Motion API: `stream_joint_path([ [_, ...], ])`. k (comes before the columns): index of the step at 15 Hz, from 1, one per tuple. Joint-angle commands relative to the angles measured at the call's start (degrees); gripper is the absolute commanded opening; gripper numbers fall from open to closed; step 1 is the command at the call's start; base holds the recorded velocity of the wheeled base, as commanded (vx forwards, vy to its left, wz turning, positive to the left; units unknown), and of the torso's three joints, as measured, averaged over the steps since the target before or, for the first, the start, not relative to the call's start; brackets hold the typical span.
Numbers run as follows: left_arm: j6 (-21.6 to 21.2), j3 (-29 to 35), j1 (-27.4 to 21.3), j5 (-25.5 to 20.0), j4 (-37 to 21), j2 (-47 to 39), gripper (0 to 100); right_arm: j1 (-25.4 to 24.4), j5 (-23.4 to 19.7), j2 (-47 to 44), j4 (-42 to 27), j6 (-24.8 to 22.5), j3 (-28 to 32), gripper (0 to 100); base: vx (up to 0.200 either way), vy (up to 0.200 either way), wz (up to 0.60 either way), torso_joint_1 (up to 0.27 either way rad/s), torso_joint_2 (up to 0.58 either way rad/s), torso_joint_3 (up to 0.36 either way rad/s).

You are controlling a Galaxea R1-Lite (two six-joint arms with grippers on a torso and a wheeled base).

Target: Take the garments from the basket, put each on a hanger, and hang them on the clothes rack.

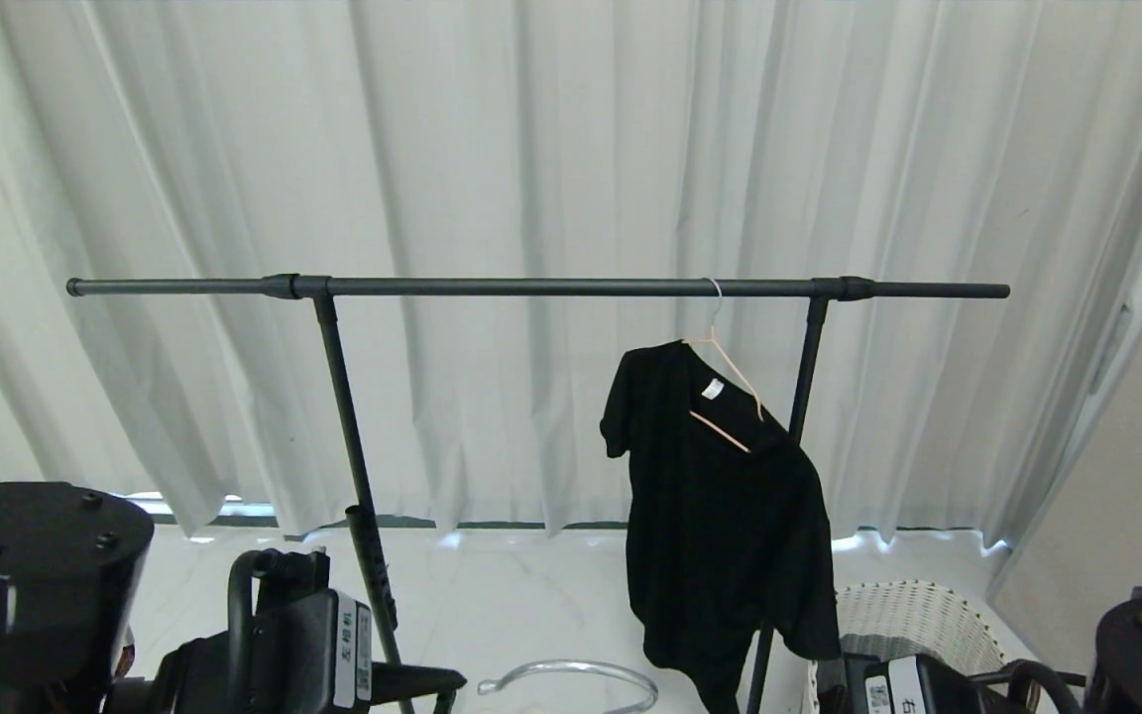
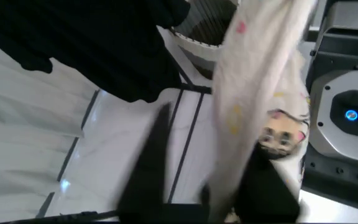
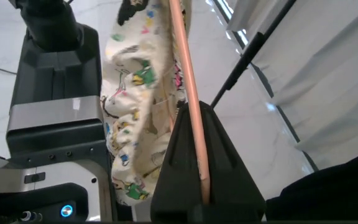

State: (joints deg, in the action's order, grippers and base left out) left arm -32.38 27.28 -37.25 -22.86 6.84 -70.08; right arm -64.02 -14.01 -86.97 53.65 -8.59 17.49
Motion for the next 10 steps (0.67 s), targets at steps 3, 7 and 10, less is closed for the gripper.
stream_joint_path([
  [3,-0.05,-0.56,-0.19,0.01,0.02,-0.58,0,-0.05,0.12,0.22,0.05,-0.02,0.00,0,0.000,0.000,0.00,0.000,0.00,0.000],
  [7,-0.05,-0.65,0.08,0.09,0.02,-1.11,0,-0.05,2.67,0.13,0.05,-0.11,-0.44,100,0.000,0.000,0.00,0.000,0.00,0.000],
  [10,0.03,-2.76,2.63,3.17,0.02,-1.20,0,2.15,6.10,0.13,0.05,-0.19,-0.62,100,0.000,0.000,0.00,0.000,0.00,0.000],
])
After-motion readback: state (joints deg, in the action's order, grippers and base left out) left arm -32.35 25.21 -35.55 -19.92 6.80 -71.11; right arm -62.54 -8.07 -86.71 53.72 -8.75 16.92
